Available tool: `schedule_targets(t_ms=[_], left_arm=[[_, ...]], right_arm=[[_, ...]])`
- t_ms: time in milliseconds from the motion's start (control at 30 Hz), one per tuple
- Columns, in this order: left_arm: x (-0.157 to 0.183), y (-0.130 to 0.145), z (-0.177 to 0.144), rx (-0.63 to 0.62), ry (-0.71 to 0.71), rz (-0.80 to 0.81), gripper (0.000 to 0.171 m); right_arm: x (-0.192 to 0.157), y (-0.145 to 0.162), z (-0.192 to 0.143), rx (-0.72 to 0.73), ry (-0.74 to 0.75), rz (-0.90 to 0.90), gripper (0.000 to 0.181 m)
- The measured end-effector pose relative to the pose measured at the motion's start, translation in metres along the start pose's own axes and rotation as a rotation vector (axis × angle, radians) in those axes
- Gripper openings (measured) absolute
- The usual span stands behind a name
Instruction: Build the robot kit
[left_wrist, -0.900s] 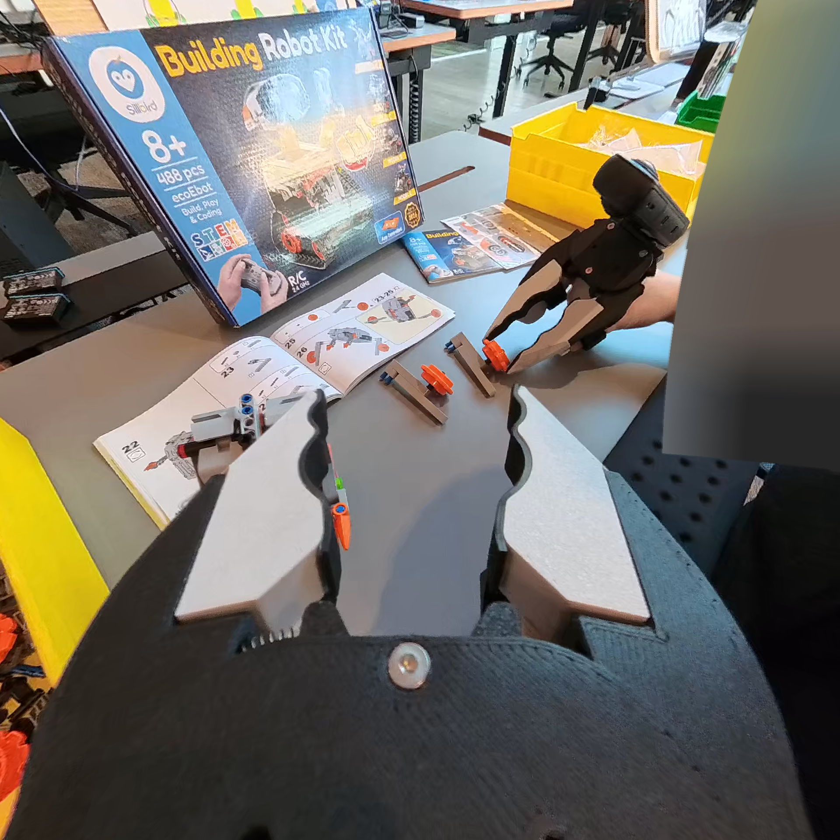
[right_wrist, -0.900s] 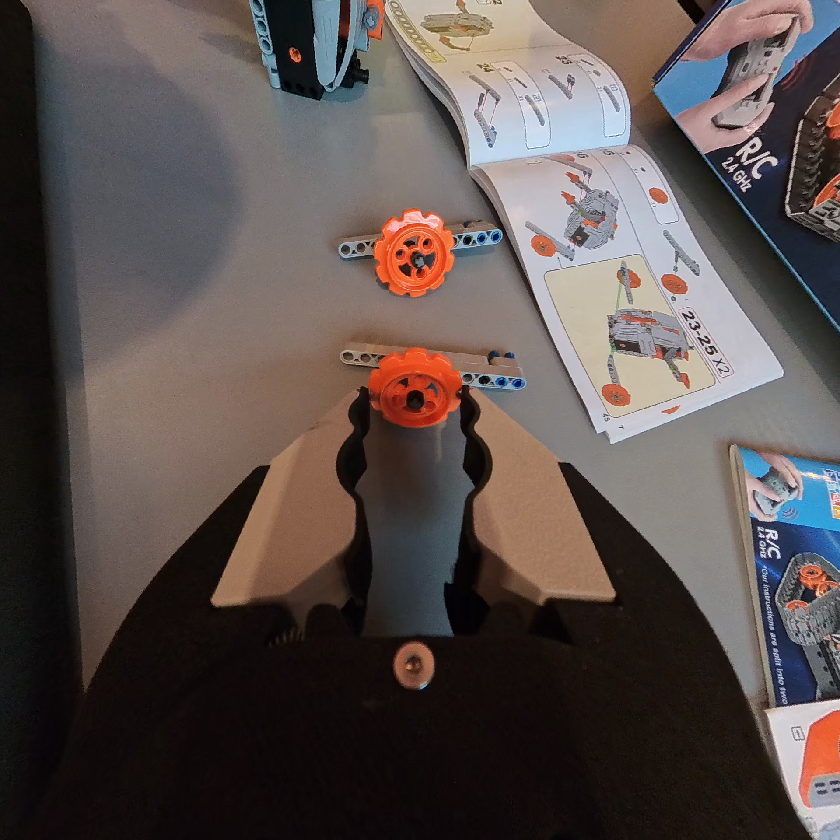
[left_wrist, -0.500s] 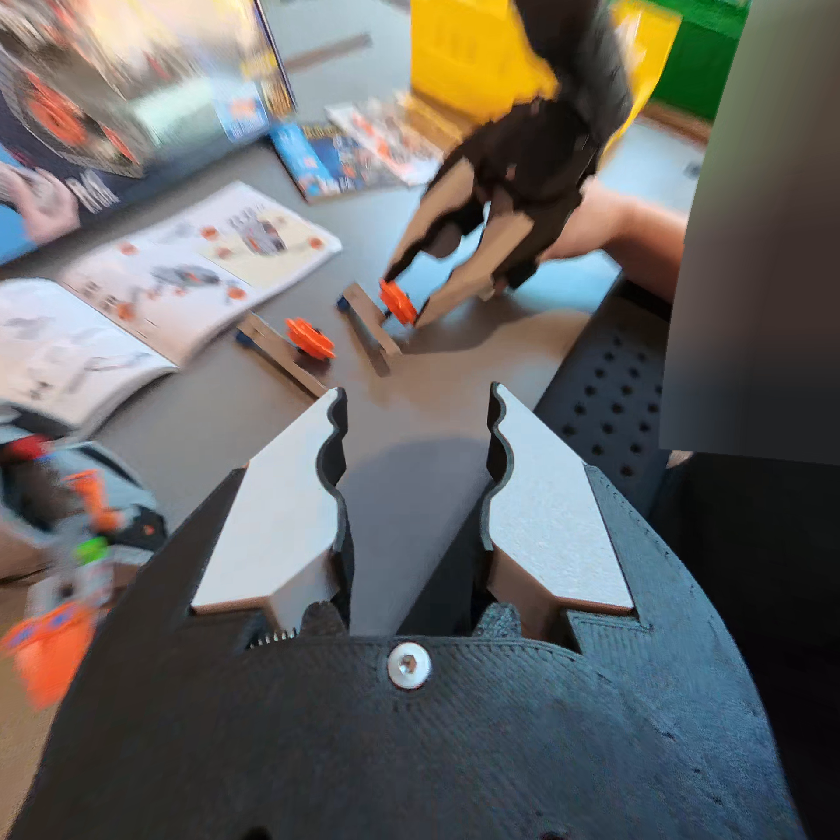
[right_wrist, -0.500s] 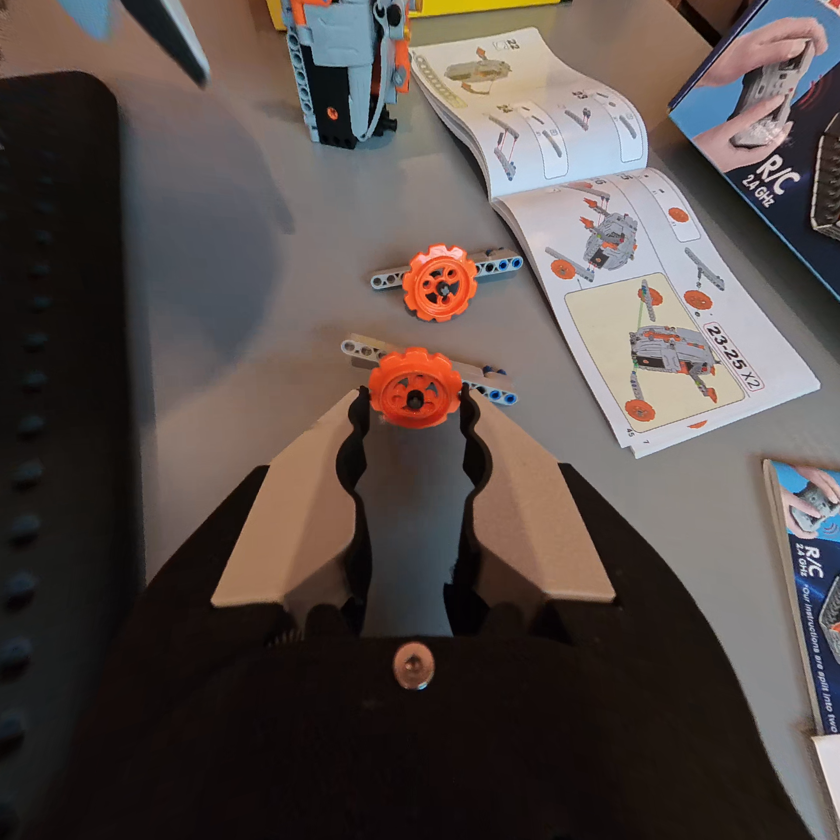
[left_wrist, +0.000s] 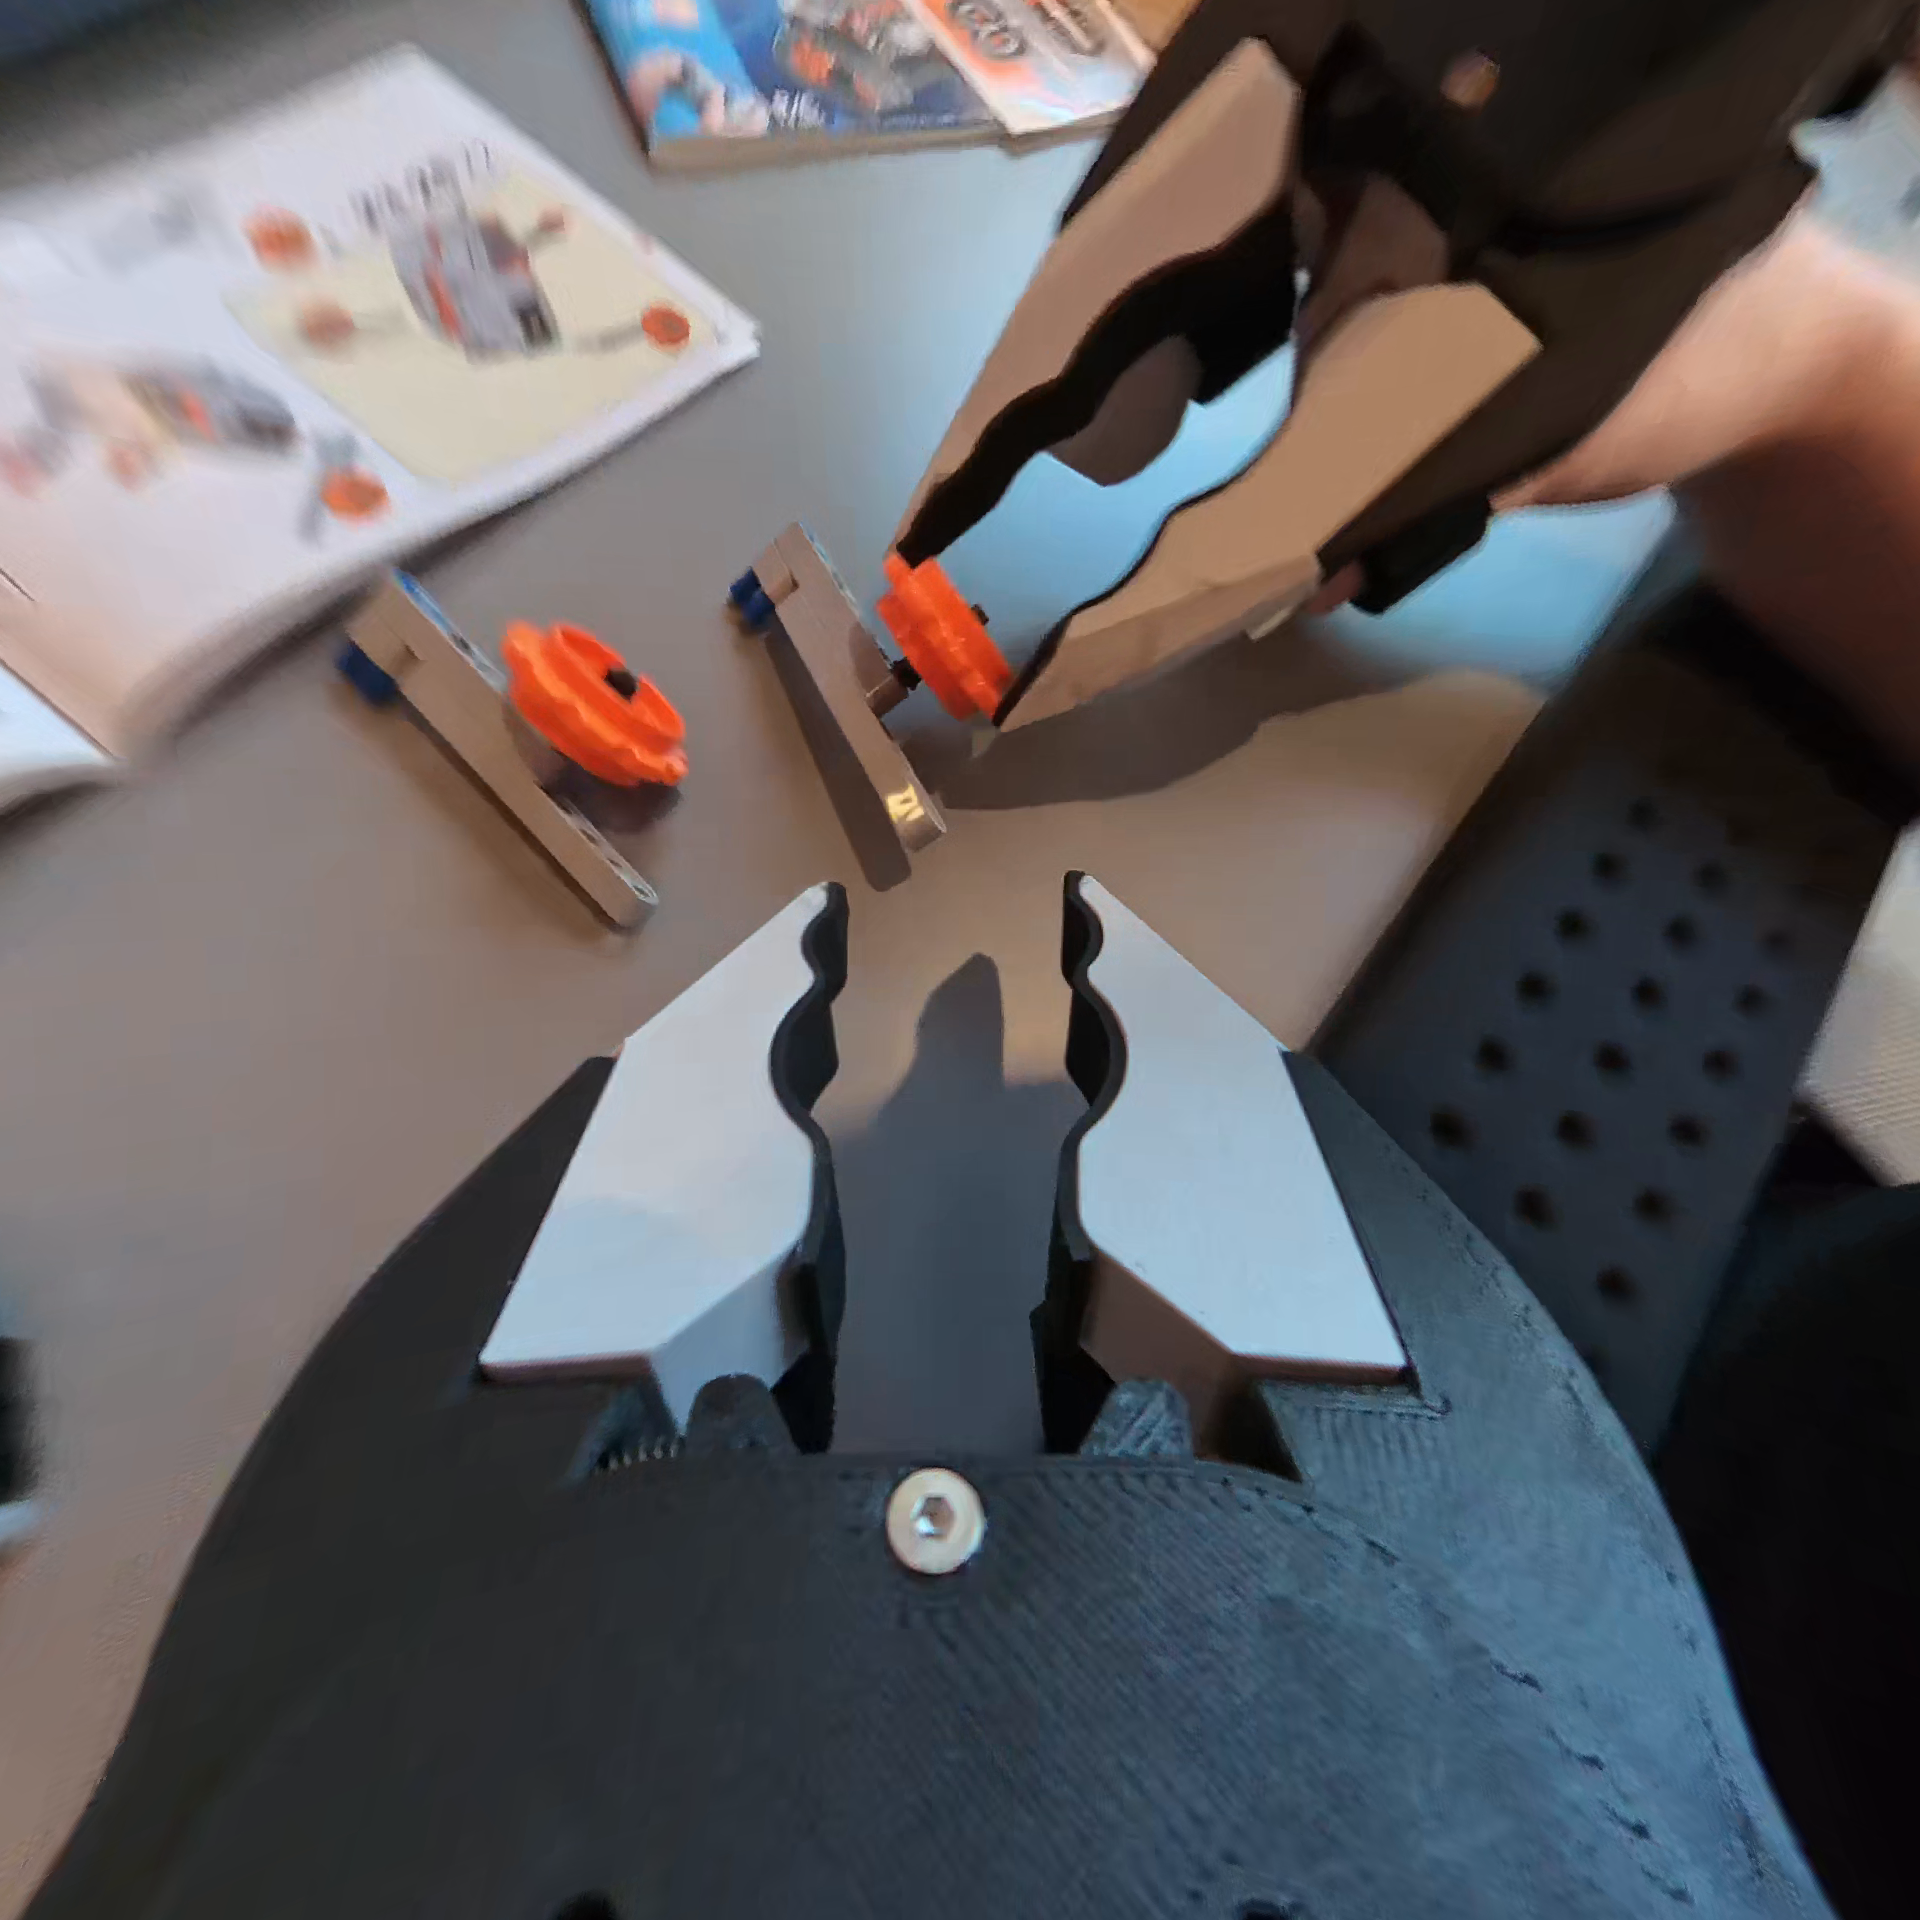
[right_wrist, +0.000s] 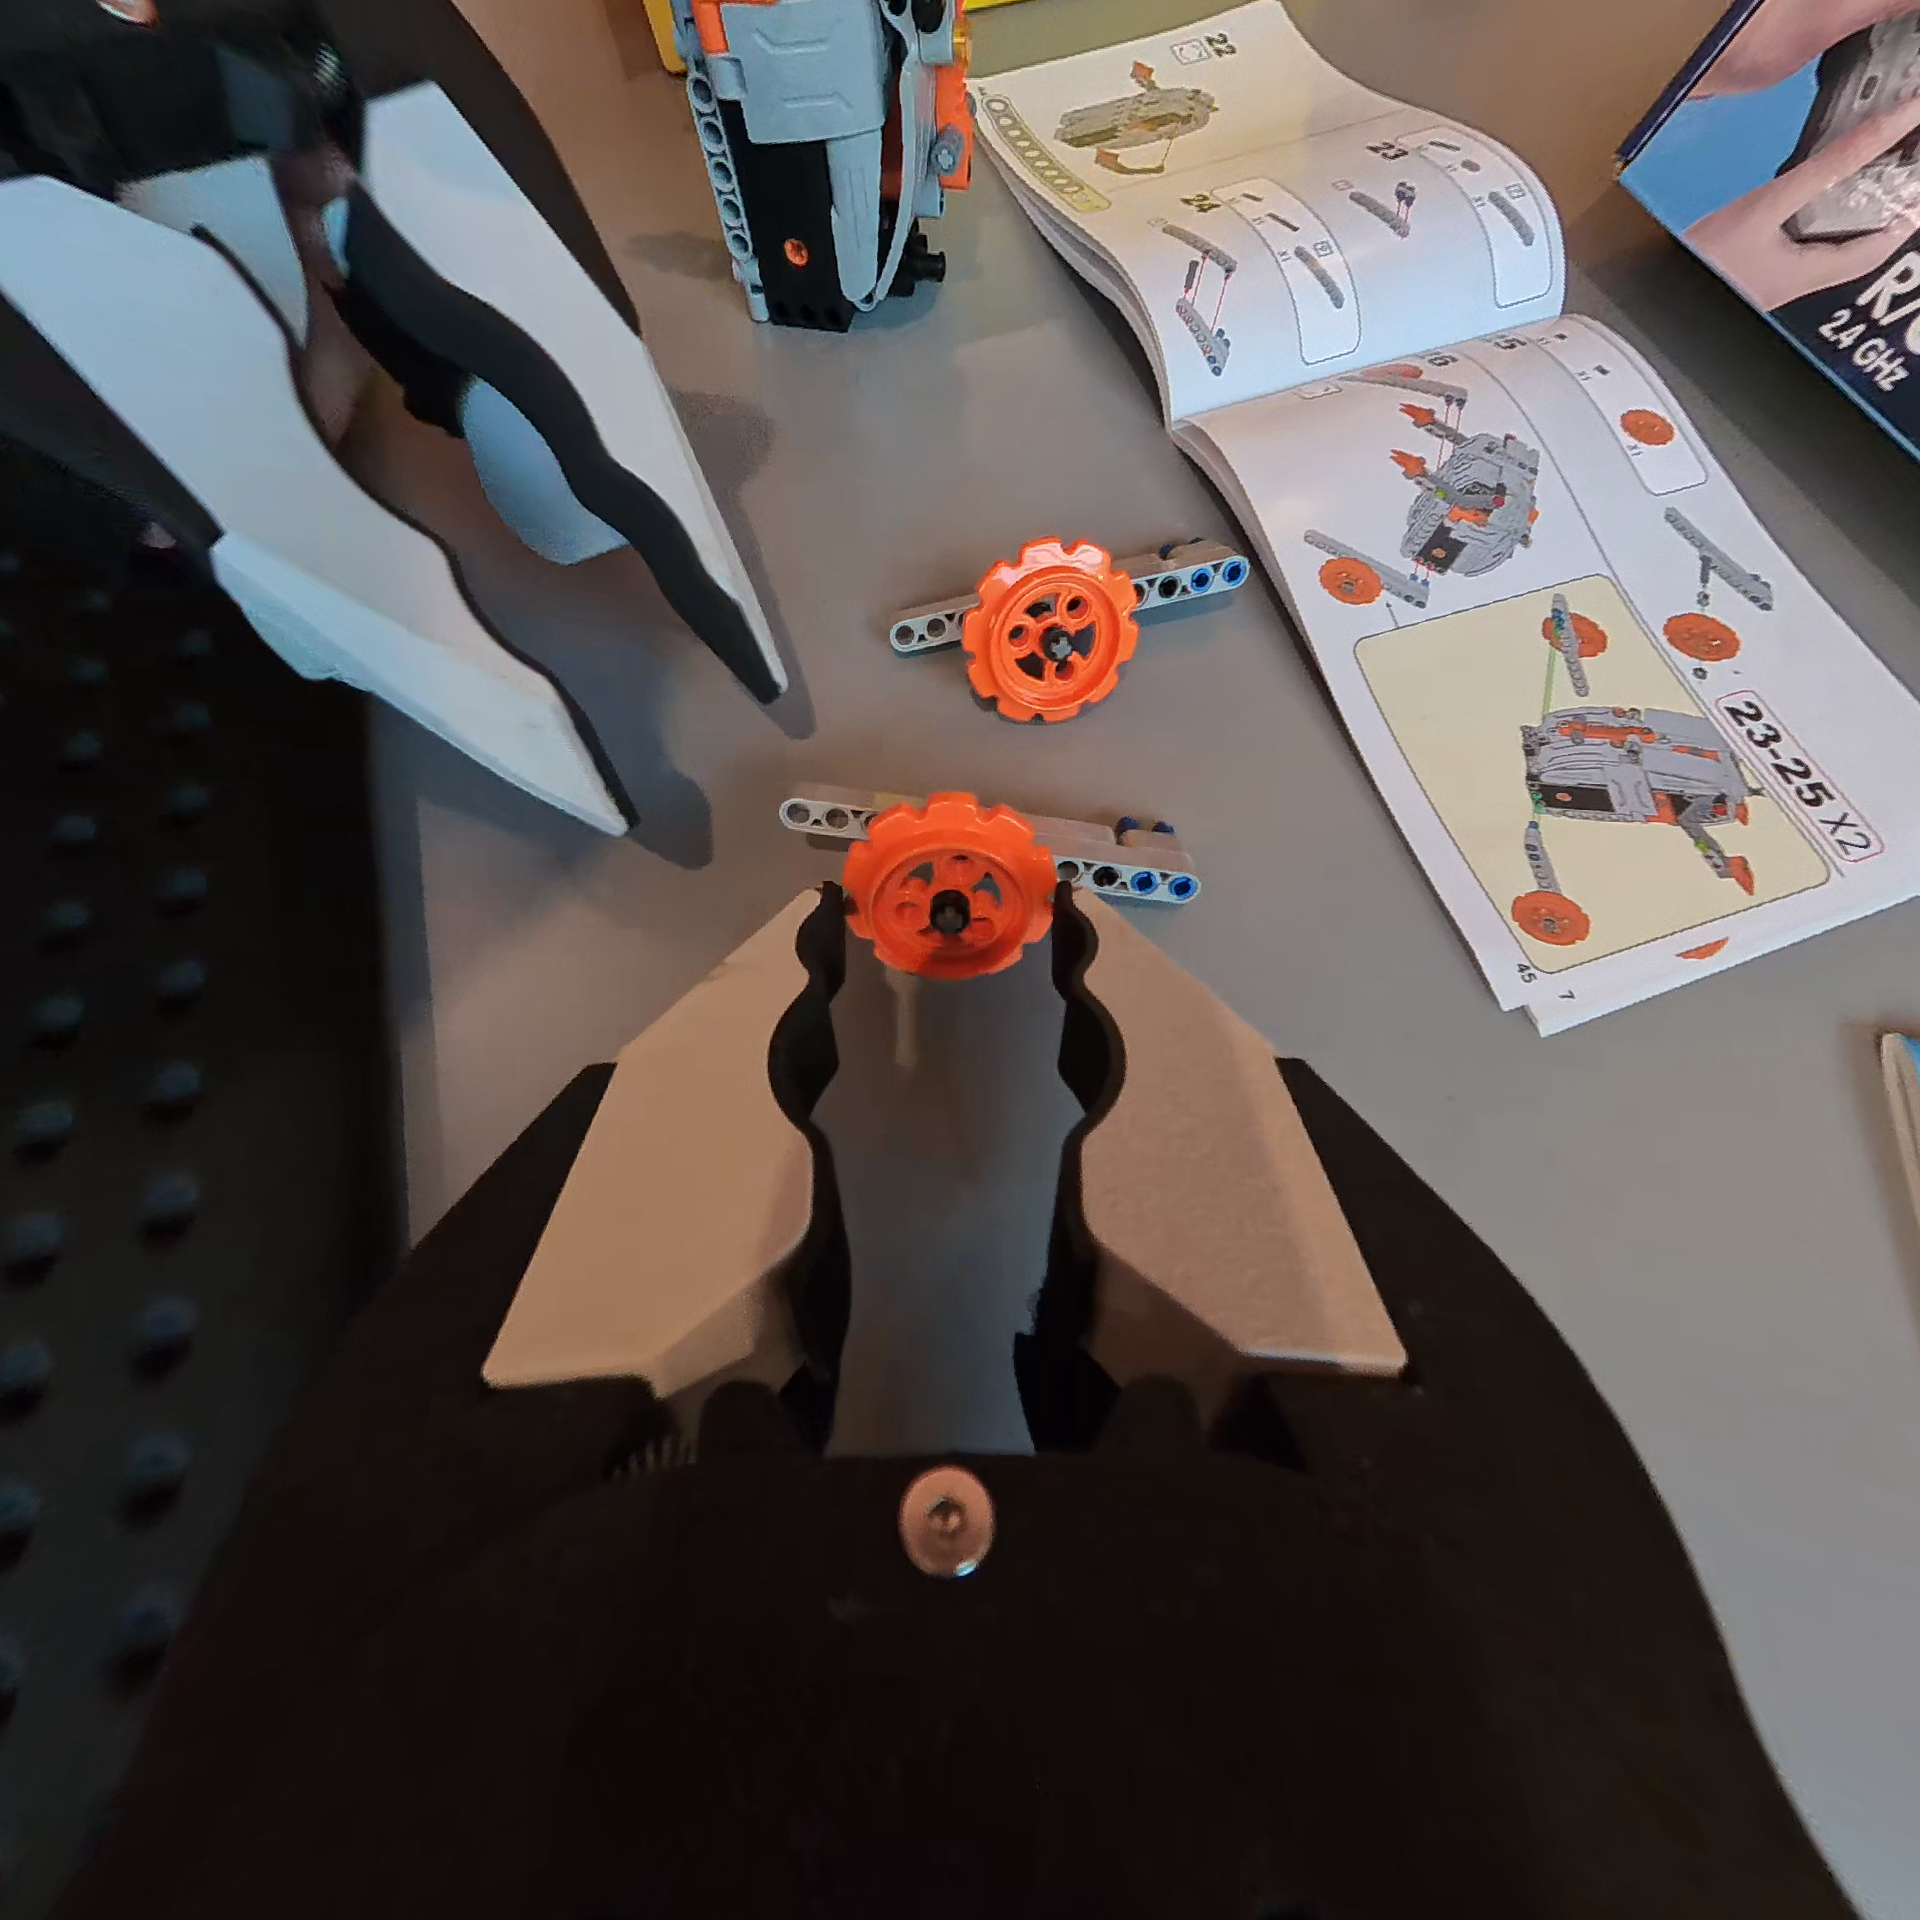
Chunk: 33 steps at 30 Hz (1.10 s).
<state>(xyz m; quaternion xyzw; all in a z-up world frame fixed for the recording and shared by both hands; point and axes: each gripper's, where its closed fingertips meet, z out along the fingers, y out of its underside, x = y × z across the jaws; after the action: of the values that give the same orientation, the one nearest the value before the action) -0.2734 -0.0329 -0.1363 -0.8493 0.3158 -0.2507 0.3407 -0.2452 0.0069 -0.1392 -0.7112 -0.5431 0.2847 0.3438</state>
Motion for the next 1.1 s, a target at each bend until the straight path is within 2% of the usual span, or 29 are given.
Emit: schedule_targets(t_ms=[100,267,500,667,867,900,933,1000,1100], left_arm=[[-0.005,0.002,0.004,-0.02,0.035,-0.091,0.039],[-0.009,0.014,0.013,-0.086,0.046,-0.113,0.042],[-0.003,0.007,0.021,-0.089,0.099,-0.145,0.041],[-0.01,0.006,0.024,-0.1,0.072,-0.131,0.024],[-0.006,0.007,0.026,-0.095,0.107,-0.155,0.019],[-0.006,0.008,0.027,-0.104,0.105,-0.143,0.009],[-0.007,0.008,0.027,-0.1,0.091,-0.126,0.008],[-0.01,0.008,0.027,-0.09,0.065,-0.095,0.006],[-0.01,0.009,0.027,-0.087,0.056,-0.082,0.006]], right_arm=[[-0.001,0.001,0.001,-0.004,-0.012,0.012,0.038],[0.0,0.002,0.001,-0.009,-0.009,0.015,0.038],[0.0,0.001,0.0,0.002,-0.018,0.035,0.038],[-0.001,0.0,0.0,0.008,-0.026,0.032,0.038],[-0.005,0.0,0.002,0.008,-0.05,0.024,0.037],[-0.005,0.001,0.002,0.007,-0.054,0.022,0.035],[-0.007,0.0,0.001,0.016,-0.071,0.031,0.035],[-0.01,-0.004,-0.004,0.047,-0.149,0.158,0.047],[0.006,-0.004,-0.015,0.109,-0.231,0.482,0.048]])
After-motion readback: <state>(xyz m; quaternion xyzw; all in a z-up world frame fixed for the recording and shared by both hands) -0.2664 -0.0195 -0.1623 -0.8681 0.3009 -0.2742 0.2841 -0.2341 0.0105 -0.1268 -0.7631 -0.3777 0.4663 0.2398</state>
